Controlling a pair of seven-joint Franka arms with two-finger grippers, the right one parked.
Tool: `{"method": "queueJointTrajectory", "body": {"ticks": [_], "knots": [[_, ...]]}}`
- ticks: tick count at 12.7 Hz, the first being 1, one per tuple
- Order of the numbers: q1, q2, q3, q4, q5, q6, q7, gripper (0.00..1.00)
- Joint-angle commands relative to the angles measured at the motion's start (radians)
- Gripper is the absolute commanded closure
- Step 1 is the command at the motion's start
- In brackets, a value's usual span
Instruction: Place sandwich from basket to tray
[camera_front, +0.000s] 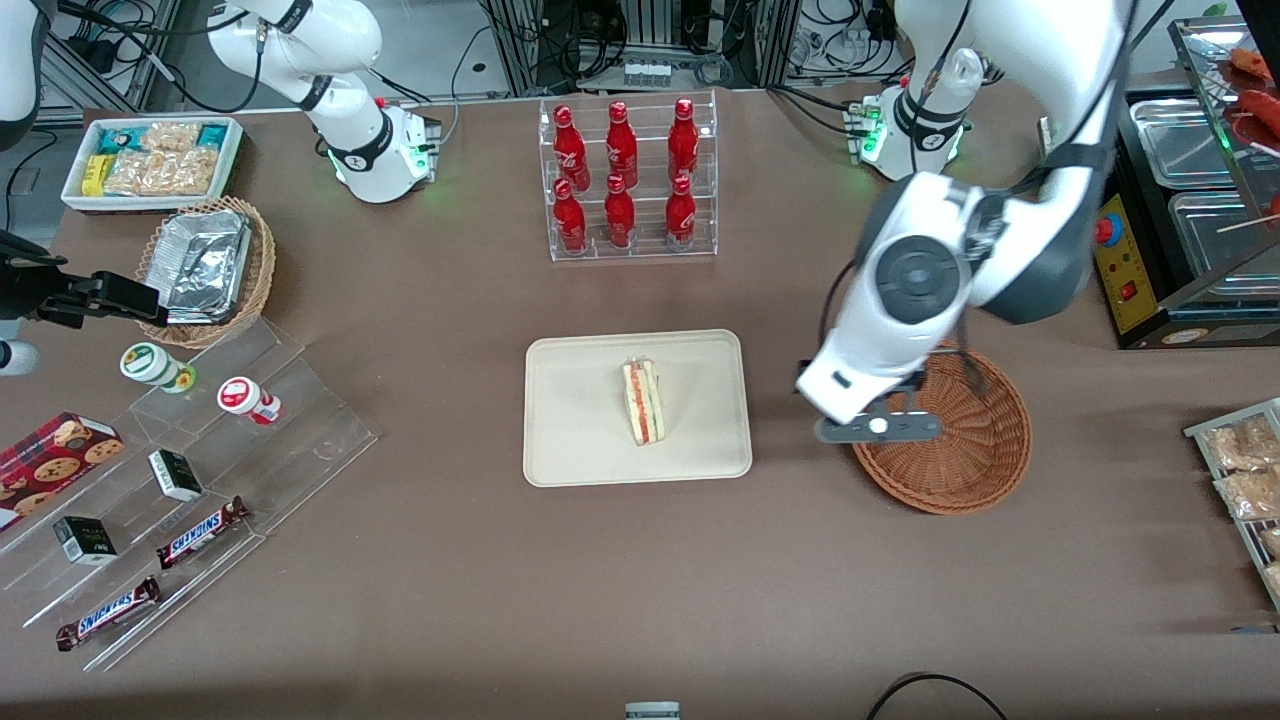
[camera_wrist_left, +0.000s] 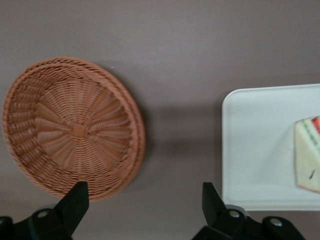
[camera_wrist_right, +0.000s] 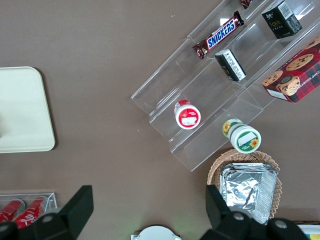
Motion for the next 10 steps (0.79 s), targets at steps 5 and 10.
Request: {"method": "queueJointTrajectory", "body": {"ticks": [5, 10], "knots": [[0.202, -0.215, -0.008, -0.110, -0.104, -0.110, 0.306, 0.00], [0.296, -0.287, -0.008, -0.055, -0.109, -0.298, 0.462, 0.00]]}}
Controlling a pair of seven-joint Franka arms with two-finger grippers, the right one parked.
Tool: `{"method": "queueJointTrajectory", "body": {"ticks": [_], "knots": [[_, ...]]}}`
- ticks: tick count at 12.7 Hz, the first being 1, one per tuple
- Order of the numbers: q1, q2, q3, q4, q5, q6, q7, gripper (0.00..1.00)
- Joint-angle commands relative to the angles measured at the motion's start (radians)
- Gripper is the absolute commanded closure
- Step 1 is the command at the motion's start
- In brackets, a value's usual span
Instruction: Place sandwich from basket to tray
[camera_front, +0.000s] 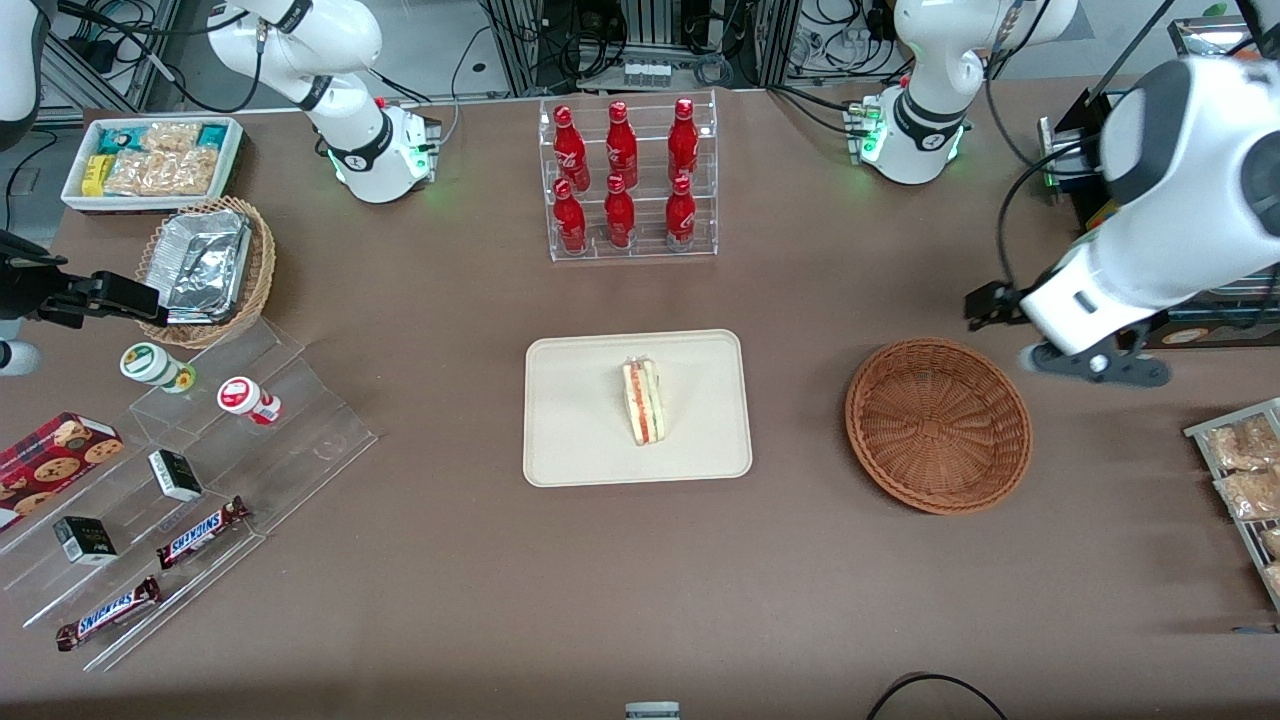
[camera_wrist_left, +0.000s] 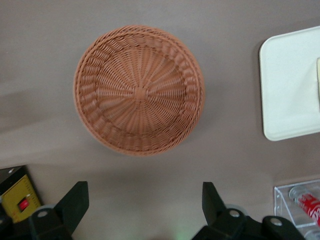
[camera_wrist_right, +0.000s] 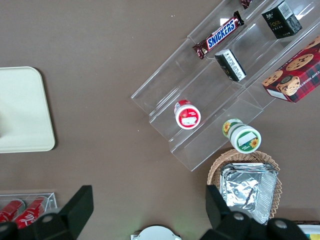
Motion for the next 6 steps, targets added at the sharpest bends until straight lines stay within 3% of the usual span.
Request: {"method": "queueJointTrajectory", "body": {"ticks": [1, 6], "knots": [[0.028, -0.035, -0.013, 0.037, -0.007, -0.100, 0.023, 0.00], [0.044, -0.076, -0.010, 0.071, -0.003, -0.145, 0.025, 0.00]]}}
